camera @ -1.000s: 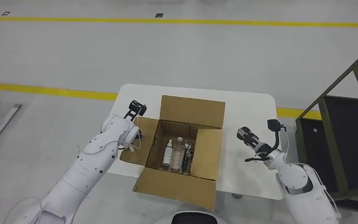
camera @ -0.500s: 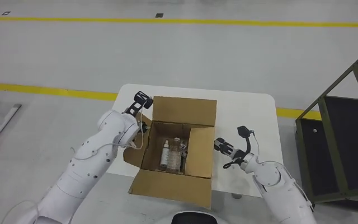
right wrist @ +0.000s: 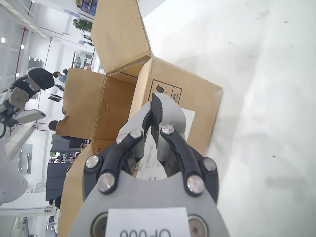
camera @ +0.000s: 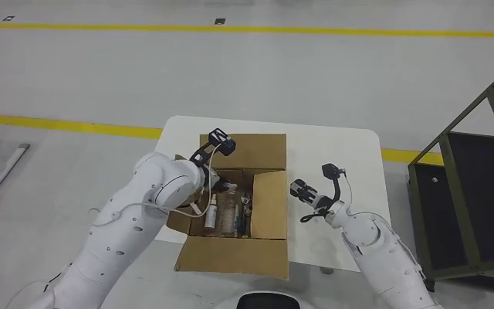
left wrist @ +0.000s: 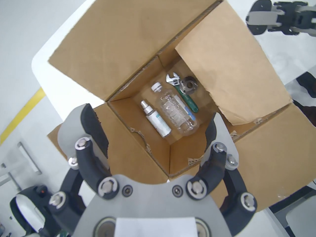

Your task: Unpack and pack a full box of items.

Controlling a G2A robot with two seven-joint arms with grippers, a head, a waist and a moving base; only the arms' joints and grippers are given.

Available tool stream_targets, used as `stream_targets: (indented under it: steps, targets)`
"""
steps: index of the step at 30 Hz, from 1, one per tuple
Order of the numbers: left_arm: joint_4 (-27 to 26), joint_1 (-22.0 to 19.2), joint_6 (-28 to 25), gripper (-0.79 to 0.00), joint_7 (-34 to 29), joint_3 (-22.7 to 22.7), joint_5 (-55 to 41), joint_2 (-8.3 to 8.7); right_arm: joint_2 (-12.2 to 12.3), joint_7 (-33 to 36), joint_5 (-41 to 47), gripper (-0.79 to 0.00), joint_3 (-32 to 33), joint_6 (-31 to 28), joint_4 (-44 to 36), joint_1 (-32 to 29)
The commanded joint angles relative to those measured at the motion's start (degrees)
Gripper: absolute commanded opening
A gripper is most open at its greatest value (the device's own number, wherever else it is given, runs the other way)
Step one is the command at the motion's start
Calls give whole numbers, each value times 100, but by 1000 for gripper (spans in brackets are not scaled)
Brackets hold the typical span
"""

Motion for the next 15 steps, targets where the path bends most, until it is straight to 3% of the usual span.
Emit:
stream_targets:
  steps: [1, 15]
  targets:
    - [87, -53, -232, 0, 33, 47, -653, -46, 29, -58, 37, -785, 163, -37, -61, -73]
    - [159, -109, -297, 0, -26, 41, -785, -53, 193, -323, -46, -785, 985, -53, -1024, -943]
